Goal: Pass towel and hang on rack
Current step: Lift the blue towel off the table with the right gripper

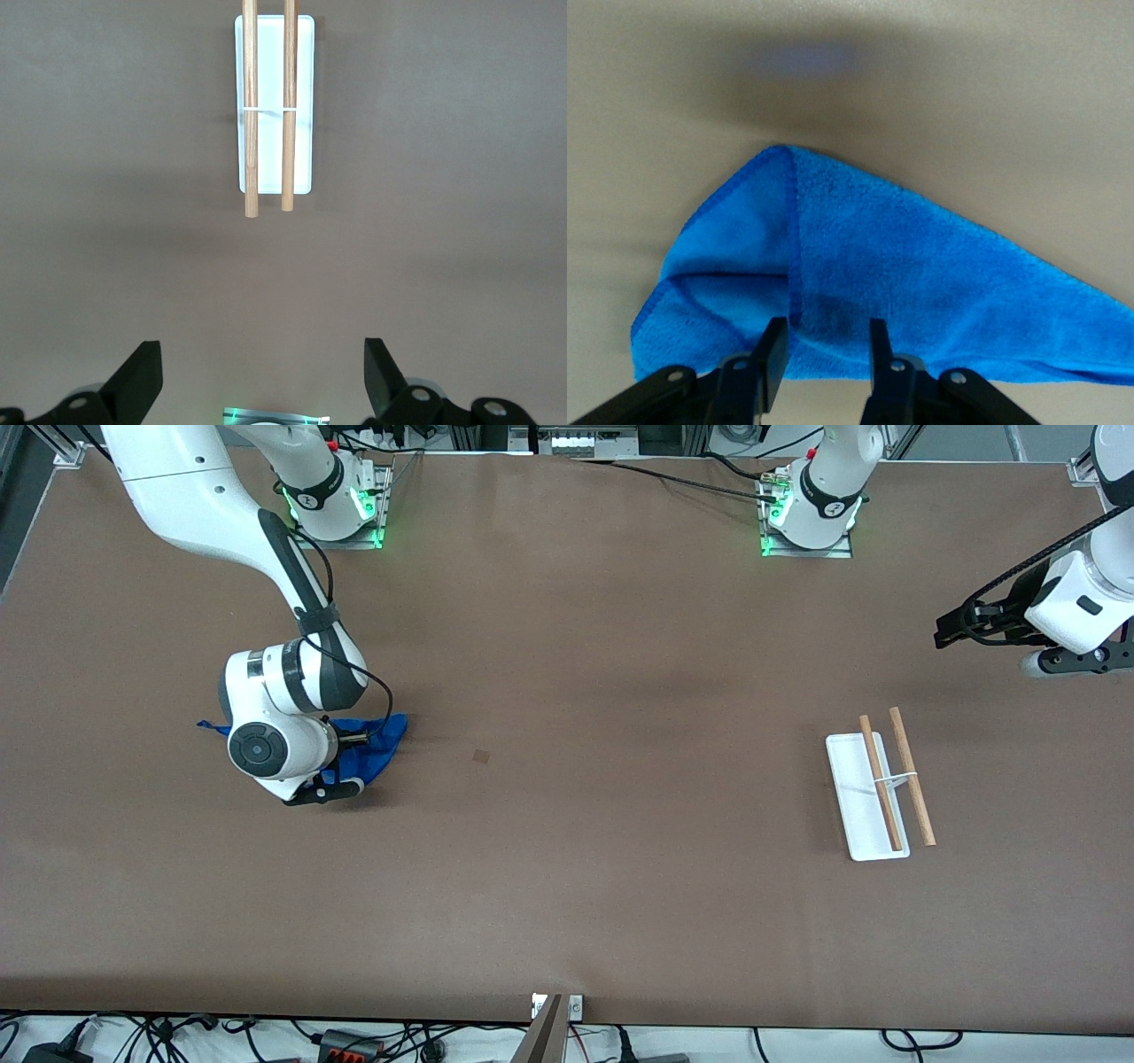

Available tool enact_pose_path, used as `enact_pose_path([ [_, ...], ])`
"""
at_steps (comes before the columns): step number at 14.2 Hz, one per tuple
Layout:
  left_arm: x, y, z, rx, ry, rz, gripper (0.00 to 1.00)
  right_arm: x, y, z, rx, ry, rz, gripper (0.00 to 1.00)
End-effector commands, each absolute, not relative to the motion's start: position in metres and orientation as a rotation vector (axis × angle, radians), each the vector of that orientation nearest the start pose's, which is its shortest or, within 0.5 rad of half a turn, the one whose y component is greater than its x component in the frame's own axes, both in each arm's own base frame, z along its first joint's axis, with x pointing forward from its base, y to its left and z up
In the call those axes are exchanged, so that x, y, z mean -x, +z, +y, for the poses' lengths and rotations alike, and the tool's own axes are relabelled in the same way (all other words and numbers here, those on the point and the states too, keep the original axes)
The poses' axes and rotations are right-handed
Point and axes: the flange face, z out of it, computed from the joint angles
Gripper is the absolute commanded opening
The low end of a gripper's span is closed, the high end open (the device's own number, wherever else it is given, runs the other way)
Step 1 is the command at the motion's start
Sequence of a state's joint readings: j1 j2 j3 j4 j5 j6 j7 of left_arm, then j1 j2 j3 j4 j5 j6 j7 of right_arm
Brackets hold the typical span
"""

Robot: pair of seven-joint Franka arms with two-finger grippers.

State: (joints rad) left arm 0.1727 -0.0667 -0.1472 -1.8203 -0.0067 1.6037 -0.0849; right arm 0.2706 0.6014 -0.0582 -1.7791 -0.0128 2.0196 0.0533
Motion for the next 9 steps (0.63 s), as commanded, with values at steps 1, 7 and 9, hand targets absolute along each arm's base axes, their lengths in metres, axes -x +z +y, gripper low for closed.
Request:
enact_pose_path([
  [1,-0.5281,0.5505,0.0128,3.143,0.241,-0.15,1.0,-0.6076,0.192,0.1355,3.165,0.557,-0.277,0.45],
  [7,-0.5294,0.5473,0.013,3.143,0.25,-0.147,1.0,-0.6054,0.1868,0.1418,3.164,0.569,-0.297,0.38],
  [9,-0.5294,0.5473,0.0138,3.145,0.25,-0.128,1.0,-0.6054,0.1868,0.1418,3.164,0.569,-0.297,0.28],
])
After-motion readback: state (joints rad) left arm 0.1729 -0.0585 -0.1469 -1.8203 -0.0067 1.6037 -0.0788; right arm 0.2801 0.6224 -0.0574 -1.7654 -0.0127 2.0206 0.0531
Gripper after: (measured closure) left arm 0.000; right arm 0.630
